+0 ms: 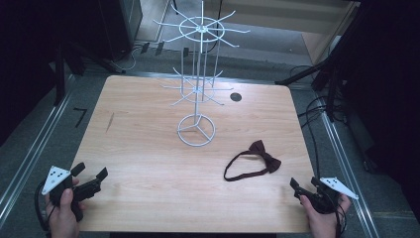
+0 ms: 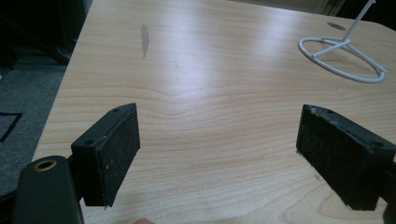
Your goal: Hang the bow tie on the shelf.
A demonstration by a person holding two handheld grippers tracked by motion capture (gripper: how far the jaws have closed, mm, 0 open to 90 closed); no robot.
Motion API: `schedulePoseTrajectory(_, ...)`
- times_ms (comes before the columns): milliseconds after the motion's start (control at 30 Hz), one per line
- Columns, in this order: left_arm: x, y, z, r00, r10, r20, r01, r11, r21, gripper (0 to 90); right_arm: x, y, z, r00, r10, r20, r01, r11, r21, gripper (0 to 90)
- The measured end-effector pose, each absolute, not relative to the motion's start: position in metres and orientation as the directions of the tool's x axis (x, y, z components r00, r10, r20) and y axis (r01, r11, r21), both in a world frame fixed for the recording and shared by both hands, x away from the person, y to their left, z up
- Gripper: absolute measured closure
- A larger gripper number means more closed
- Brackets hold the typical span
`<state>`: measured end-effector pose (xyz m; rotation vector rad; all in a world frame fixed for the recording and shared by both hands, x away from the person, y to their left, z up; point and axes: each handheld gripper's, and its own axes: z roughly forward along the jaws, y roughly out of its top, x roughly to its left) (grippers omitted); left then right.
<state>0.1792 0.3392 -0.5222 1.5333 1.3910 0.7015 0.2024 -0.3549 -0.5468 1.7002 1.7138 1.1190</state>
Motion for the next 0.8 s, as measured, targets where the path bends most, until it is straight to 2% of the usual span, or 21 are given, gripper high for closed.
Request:
schedulePoseTrajectory(533,0.180,0.339,-0.522,0.202,0.965,-0.169,0.444,0.064,0.894,14.4,0.229,-0.335,-0.514,-0.198,0.965,0.169,0.589,-0.021,0.808,13.2)
schedulePoseTrajectory(800,0.180,0.340,-0.523,0.206,0.962,-0.180,0.446,0.071,0.892,14.4,0.248,-0.320,-0.500,-0.208,0.966,0.154,0.615,0.007,0.788,12.8)
